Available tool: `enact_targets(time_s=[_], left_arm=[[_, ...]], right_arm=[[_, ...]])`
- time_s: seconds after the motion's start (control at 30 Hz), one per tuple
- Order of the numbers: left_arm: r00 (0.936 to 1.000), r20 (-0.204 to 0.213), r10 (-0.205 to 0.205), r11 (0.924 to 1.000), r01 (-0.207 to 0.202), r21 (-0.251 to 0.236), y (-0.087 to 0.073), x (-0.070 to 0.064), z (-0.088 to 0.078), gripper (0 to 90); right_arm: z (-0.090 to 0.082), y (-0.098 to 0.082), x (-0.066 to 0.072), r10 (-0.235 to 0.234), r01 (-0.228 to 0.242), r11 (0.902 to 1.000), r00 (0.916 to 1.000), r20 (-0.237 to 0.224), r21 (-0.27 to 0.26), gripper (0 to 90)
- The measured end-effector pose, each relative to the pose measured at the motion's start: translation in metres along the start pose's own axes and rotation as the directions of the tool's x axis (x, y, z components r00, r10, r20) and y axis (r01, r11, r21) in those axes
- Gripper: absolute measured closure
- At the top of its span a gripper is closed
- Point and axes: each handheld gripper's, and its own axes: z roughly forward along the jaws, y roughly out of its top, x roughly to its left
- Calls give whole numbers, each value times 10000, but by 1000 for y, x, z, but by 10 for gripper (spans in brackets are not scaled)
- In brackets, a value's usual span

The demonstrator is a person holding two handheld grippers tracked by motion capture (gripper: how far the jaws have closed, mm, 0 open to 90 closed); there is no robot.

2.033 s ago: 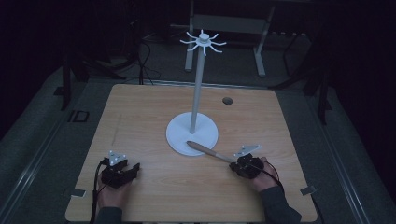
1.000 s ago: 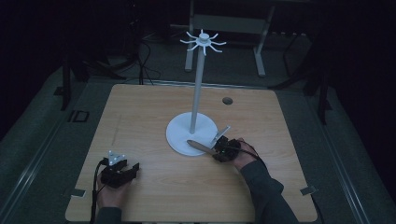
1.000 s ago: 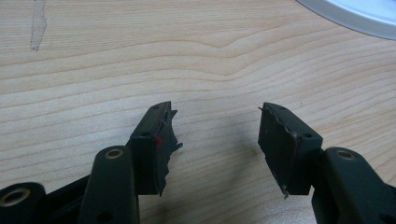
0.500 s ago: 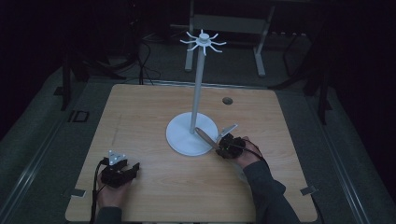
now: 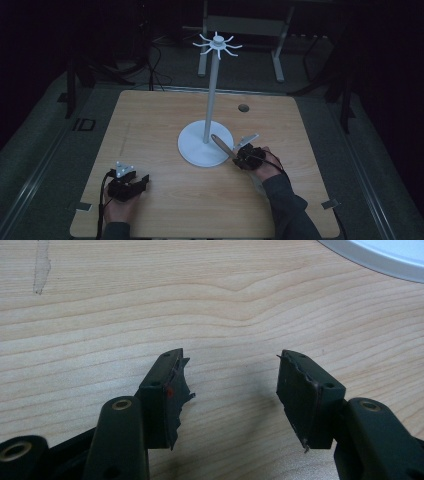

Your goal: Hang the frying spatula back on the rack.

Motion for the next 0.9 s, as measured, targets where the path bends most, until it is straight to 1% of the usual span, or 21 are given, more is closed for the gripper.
enact_targets(time_s=[0.3,0.37,0.43,0.47,0.5,0.6,0.67,0.7,0.73,0.77,0.87,0.9], left_arm=[[10000,-39,-15,10000,15,8,1,0,0,451],[10000,-40,-15,10000,15,9,1,0,-1,451],[10000,-60,-14,10000,14,1,1,1,-1,451],[10000,-60,-14,10000,14,1,1,1,-1,451],[10000,-45,-79,9999,79,-65,0,1,-1,451],[9999,-70,-94,9999,93,-104,1,1,-1,451],[9999,-86,-133,9998,132,-124,1,1,-1,451],[9999,-84,-133,9998,132,-127,1,1,-1,451],[9999,-84,-133,9998,132,-127,1,1,-1,451],[9999,-87,-132,9998,131,-137,1,1,-1,451],[9999,-91,-135,9998,134,-139,1,1,-1,451],[9999,-91,-135,9998,134,-139,1,1,-1,451]], right_arm=[[-14,-1,-3,207,-194,9966,9997,148,-805,763],[-16,-1,-3,255,-236,9958,9995,194,-882,763],[-20,-1,-3,326,-302,9933,9993,202,-1114,763],[-20,-1,-3,326,-302,9933,9993,202,-1114,763],[-22,-1,-4,336,-305,9916,9992,226,-1259,764],[-26,-1,-5,418,-376,9879,9988,251,-1502,763],[-27,-1,-5,465,-420,9866,9986,248,-1579,764],[-30,-1,-6,517,-459,9824,9983,277,-1810,764],[-30,-1,-6,517,-459,9824,9983,277,-1810,764],[-34,0,-6,584,-508,9781,9978,321,-2020,763],[-38,0,-7,733,-634,9706,9967,345,-2324,764],[-38,0,-7,733,-634,9706,9967,345,-2324,764]])
